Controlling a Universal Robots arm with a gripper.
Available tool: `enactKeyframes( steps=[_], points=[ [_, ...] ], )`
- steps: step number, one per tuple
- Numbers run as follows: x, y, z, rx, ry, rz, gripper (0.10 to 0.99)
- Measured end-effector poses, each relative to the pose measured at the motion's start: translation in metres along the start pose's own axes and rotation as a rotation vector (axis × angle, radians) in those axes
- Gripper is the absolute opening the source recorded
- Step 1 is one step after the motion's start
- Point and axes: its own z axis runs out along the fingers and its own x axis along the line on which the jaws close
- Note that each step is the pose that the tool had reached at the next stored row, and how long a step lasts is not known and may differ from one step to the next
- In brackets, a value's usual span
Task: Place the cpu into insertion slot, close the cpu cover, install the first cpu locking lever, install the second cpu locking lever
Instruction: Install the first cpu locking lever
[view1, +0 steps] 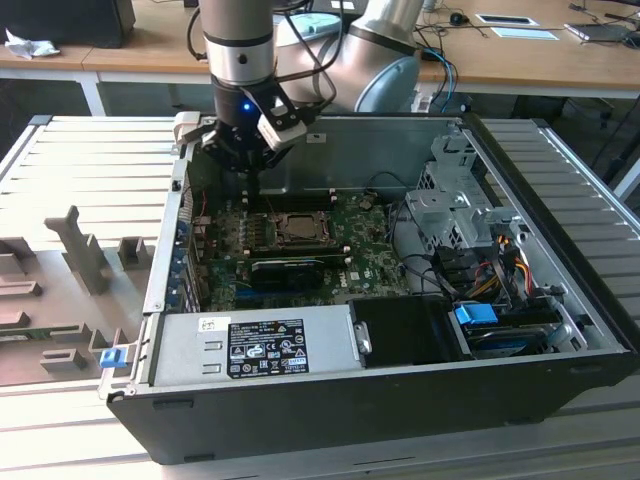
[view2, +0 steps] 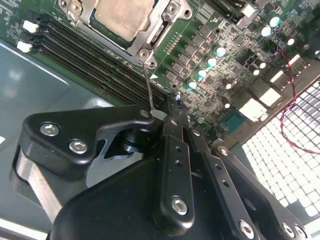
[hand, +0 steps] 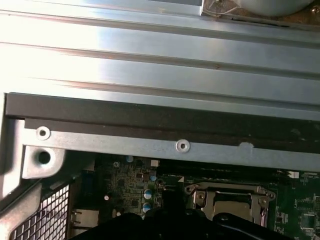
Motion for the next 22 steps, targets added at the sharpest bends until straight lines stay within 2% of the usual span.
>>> enactKeyframes(
  steps=[19, 21, 22],
  points=[
    [-0.0266, -0.0024, 0.0010, 0.000, 0.0020, 0.000, 0.106],
    [-0.0316, -0.0028, 0.0013, 0.000, 0.0025, 0.001, 0.106],
    [-0.0385, -0.0035, 0.0018, 0.000, 0.0034, 0.000, 0.106]
  ],
)
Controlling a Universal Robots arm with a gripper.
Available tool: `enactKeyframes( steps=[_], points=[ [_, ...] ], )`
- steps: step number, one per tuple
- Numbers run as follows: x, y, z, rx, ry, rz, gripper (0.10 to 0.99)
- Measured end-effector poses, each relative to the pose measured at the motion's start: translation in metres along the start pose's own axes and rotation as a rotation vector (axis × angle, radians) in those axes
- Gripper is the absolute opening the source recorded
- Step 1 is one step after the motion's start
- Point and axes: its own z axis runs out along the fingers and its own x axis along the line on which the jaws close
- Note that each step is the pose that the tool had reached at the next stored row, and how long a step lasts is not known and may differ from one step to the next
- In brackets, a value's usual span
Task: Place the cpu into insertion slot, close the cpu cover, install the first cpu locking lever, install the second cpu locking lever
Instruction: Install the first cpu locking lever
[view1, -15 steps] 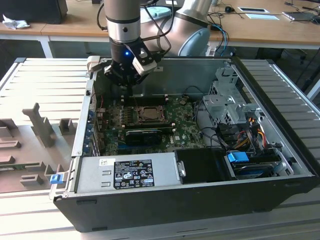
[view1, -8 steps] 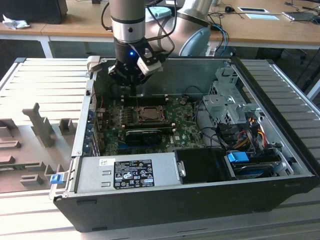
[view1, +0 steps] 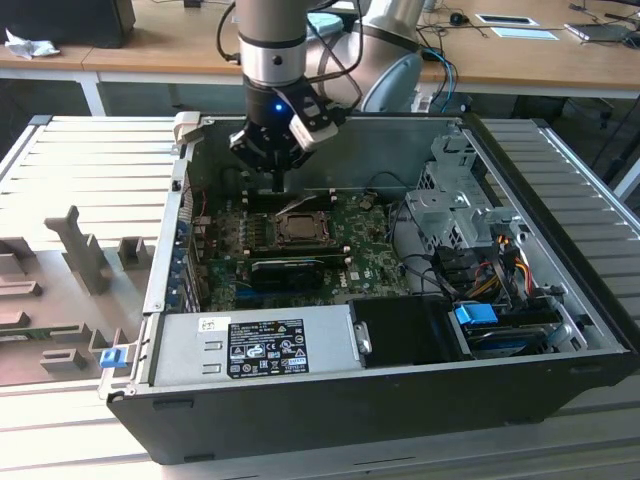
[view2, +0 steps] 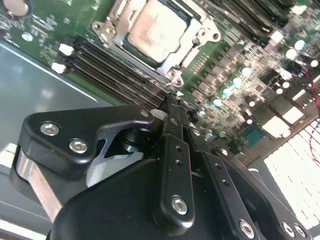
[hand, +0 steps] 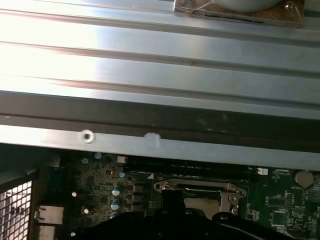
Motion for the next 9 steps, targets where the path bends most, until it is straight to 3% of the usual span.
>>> enactKeyframes(
  steps=[3, 6, 7, 9],
  points=[
    [-0.0113, -0.0011, 0.0009, -0.004, 0.0009, 0.001, 0.106],
    [-0.0156, -0.0014, 0.0018, -0.042, -0.0024, 0.004, 0.106],
    [-0.0166, -0.0015, 0.0028, -0.050, -0.0031, 0.004, 0.106],
    [-0.0183, -0.0021, 0.0070, -0.052, -0.0036, 0.010, 0.106]
  ],
)
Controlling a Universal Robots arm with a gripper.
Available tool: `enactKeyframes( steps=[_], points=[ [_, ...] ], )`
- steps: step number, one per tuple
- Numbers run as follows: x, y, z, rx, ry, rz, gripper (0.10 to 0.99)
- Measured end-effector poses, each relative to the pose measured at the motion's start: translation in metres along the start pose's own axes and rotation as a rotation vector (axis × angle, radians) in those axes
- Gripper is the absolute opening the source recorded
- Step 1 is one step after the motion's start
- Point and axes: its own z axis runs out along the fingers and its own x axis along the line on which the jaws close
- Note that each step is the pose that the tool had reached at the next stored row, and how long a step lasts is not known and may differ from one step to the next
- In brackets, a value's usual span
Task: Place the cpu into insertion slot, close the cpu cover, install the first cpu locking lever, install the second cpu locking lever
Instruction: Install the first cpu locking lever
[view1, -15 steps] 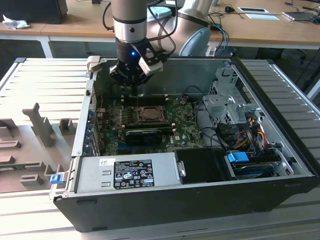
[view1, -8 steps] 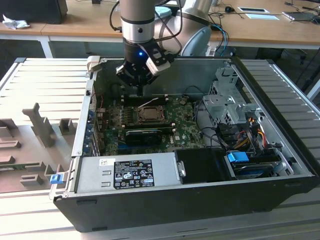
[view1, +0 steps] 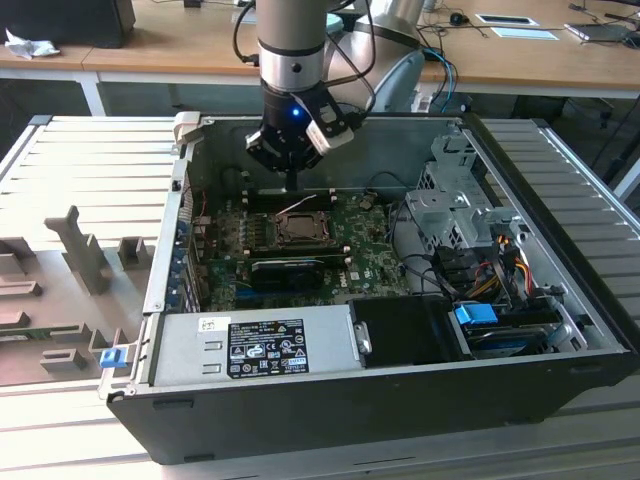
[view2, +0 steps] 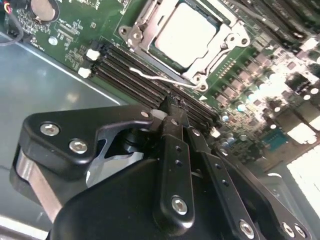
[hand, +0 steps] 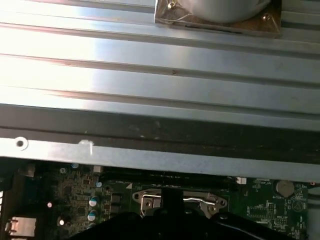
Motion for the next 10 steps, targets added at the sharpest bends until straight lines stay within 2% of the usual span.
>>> enactKeyframes(
  steps=[2, 8, 10],
  points=[
    [-0.0021, -0.0006, 0.0052, -0.004, -0.0016, 0.015, 0.106],
    [-0.0028, -0.0015, 0.0114, -0.032, -0.0037, 0.018, 0.106],
    [-0.0042, -0.0019, 0.0154, -0.034, -0.0040, 0.019, 0.106]
  ],
)
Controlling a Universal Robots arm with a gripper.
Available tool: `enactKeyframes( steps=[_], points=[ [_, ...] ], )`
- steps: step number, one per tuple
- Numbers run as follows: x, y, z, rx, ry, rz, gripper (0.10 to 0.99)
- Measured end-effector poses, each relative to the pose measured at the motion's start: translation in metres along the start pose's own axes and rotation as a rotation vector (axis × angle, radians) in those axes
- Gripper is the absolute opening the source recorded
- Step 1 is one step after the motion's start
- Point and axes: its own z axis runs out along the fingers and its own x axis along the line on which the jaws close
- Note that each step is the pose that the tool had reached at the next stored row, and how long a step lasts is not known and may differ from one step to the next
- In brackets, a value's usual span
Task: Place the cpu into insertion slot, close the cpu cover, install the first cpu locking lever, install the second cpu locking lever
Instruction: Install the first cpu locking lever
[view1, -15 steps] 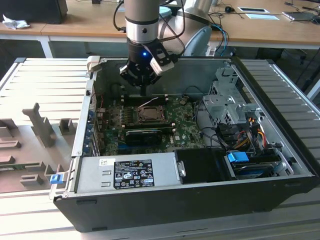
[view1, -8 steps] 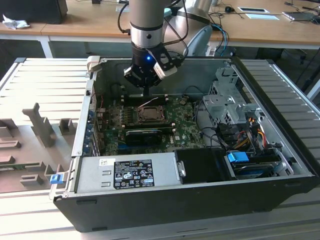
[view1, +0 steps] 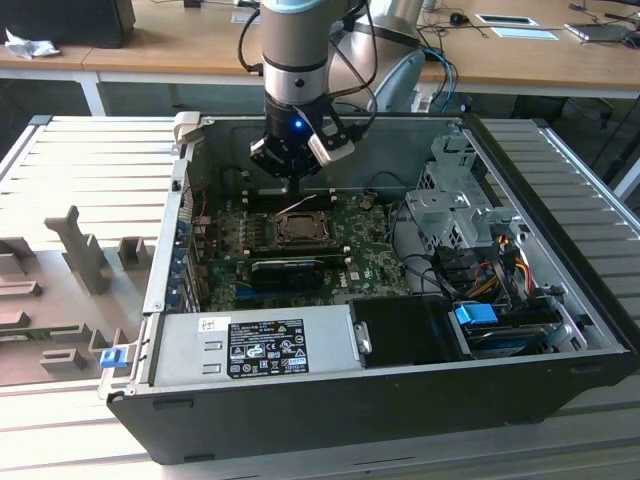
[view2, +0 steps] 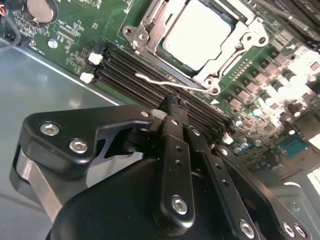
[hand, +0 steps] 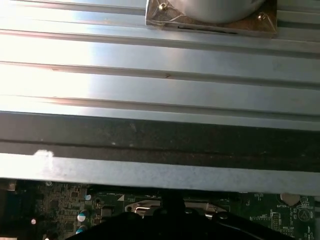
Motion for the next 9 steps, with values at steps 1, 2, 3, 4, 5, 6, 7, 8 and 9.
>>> enactKeyframes(
  steps=[1, 2, 3, 4, 5, 6, 7, 8, 9],
  points=[
    [-0.0007, -0.0003, 0.0019, 0.000, 0.0000, 0.000, 0.106],
    [-0.0012, -0.0005, 0.0038, 0.000, 0.0000, 0.000, 0.106],
    [-0.0017, -0.0007, 0.0053, 0.000, 0.0000, 0.000, 0.106],
    [-0.0023, -0.0010, 0.0071, 0.000, 0.0000, 0.000, 0.106],
    [-0.0042, -0.0014, 0.0097, 0.000, 0.0000, -0.001, 0.106],
    [-0.0064, -0.0015, 0.0102, 0.000, 0.0002, -0.002, 0.106],
    [-0.0078, -0.0017, 0.0104, 0.000, 0.0002, -0.002, 0.106],
    [-0.0095, -0.0018, 0.0108, 0.000, 0.0003, -0.003, 0.106],
    [-0.0109, -0.0019, 0.0112, 0.000, 0.0005, -0.004, 0.106]
  ],
)
